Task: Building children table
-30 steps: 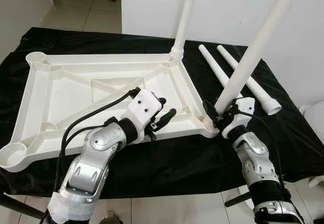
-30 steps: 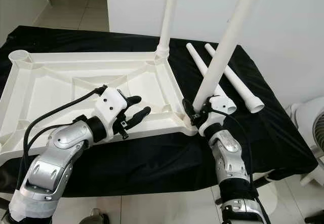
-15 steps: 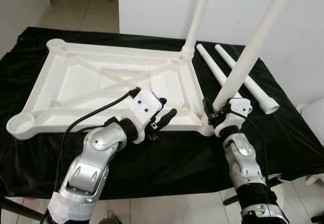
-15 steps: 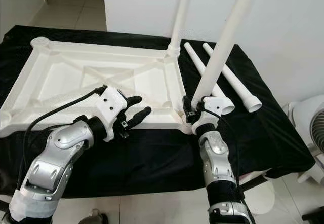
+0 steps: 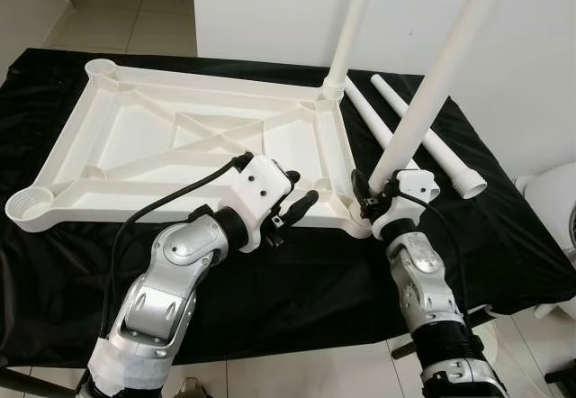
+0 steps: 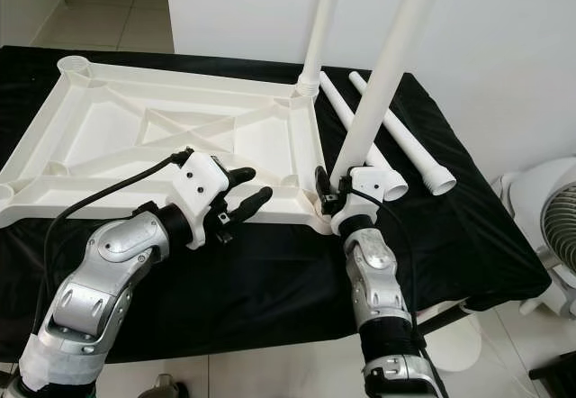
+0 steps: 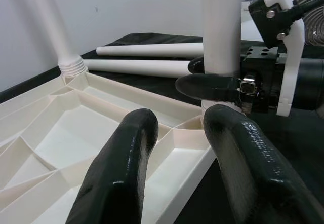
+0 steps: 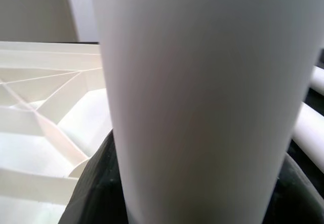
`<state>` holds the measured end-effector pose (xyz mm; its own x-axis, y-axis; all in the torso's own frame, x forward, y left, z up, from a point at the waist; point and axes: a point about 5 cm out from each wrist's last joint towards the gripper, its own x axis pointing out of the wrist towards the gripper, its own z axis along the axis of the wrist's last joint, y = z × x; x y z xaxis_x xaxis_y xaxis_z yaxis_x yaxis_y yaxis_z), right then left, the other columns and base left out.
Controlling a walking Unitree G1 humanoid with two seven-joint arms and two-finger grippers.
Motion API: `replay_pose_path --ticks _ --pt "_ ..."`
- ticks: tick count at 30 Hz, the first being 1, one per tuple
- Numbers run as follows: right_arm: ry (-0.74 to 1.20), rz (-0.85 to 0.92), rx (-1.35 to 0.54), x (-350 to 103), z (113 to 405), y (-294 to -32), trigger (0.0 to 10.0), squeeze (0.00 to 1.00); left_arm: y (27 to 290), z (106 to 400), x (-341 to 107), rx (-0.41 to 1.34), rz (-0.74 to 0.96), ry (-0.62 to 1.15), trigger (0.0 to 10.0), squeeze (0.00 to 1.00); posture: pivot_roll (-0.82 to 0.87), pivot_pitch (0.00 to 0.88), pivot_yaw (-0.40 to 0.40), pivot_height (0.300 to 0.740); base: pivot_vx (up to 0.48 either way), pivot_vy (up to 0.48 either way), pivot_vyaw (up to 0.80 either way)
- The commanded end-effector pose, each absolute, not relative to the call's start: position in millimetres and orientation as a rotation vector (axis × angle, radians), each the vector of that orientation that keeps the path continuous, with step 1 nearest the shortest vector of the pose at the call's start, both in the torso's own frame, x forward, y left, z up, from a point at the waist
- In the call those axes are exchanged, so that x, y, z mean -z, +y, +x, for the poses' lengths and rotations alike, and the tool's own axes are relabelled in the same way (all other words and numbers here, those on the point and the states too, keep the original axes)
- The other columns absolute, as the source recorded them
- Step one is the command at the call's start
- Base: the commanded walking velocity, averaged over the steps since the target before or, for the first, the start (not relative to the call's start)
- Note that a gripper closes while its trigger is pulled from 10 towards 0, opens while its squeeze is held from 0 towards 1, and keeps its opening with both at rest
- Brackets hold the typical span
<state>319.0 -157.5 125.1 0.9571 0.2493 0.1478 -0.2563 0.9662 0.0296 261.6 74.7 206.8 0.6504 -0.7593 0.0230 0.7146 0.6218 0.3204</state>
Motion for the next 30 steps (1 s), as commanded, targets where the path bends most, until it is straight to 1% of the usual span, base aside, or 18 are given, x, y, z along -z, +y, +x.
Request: replay_pose_path --ticks 1,2,4,5,6,8,11,19,21,22,24,26,28,30 --pt "-0.007 0.002 -0.381 -89.1 302.0 -152.9 10.0 0.0 74.6 262.9 -208.7 0.798 0.286 -0.175 10.0 0.0 0.11 0.083 -0.069 0.74 0.0 0.0 0.0" --pt "-0.007 0.002 -0.381 -89.1 302.0 -152.9 10.0 0.0 74.6 262.9 -208.7 0.798 0.286 -0.175 10.0 0.0 0.11 0.083 -0.069 0.74 0.0 0.0 0.0" --pt "-0.048 -0.137 -0.415 -93.3 300.6 -164.4 10.0 0.0 74.8 263.0 -209.0 0.796 0.283 -0.176 10.0 0.0 0.11 0.086 -0.067 0.74 0.0 0.0 0.0" --pt "-0.048 -0.137 -0.415 -93.3 300.6 -164.4 10.0 0.0 74.8 263.0 -209.0 0.796 0.283 -0.176 10.0 0.0 0.11 0.086 -0.067 0.74 0.0 0.0 0.0" --pt "-0.065 -0.182 -0.42 -97.0 301.9 -173.0 10.0 0.0 75.2 263.1 -209.2 0.794 0.283 -0.176 10.0 0.0 0.1 0.087 -0.067 0.74 0.0 0.0 0.0" --pt "-0.071 -0.184 -0.42 -98.3 302.3 -174.8 10.0 0.0 75.4 263.2 -209.3 0.794 0.284 -0.176 10.0 0.0 0.1 0.088 -0.066 0.74 0.0 0.0 0.0" --pt "-0.051 -0.141 -0.425 -96.2 302.2 -175.5 10.0 0.0 75.9 263.4 -209.3 0.791 0.284 -0.175 10.0 0.0 0.11 0.087 -0.066 0.74 0.0 0.0 0.0" --pt "-0.056 -0.136 -0.427 -93.5 300.7 -173.2 10.0 0.0 76.6 262.7 -209.5 0.79 0.284 -0.174 10.0 0.0 0.11 0.091 -0.063 0.74 0.0 0.0 0.0" --pt "-0.042 -0.042 -0.404 -88.8 299.4 -173.7 10.0 0.0 77.0 263.1 -209.8 0.79 0.287 -0.173 10.0 0.0 0.11 0.092 -0.062 0.74 0.0 0.0 0.0" --pt "-0.042 -0.042 -0.404 -88.8 299.4 -173.7 10.0 0.0 77.0 263.1 -209.8 0.79 0.287 -0.173 10.0 0.0 0.11 0.092 -0.062 0.74 0.0 0.0 0.0" --pt "-0.044 0.098 -0.365 -88.5 298.0 -177.1 10.0 0.0 77.4 263.0 -209.9 0.788 0.287 -0.173 10.0 0.0 0.11 0.093 -0.063 0.74 0.0 0.0 0.0" --pt "-0.044 0.098 -0.365 -88.5 298.0 -177.1 10.0 0.0 77.4 263.0 -209.9 0.788 0.287 -0.173 10.0 0.0 0.11 0.093 -0.063 0.74 0.0 0.0 0.0" --pt "-0.064 0.149 -0.347 -88.8 295.3 -179.6 10.0 0.0 77.6 262.8 -210.0 0.787 0.287 -0.173 10.0 0.0 0.11 0.093 -0.063 0.74 0.0 0.0 0.0" --pt "-0.08 0.137 -0.34 -88.1 292.3 -180.0 10.0 0.0 77.6 262.7 -210.0 0.788 0.286 -0.174 10.0 0.0 0.11 0.094 -0.061 0.74 0.0 0.0 0.0"
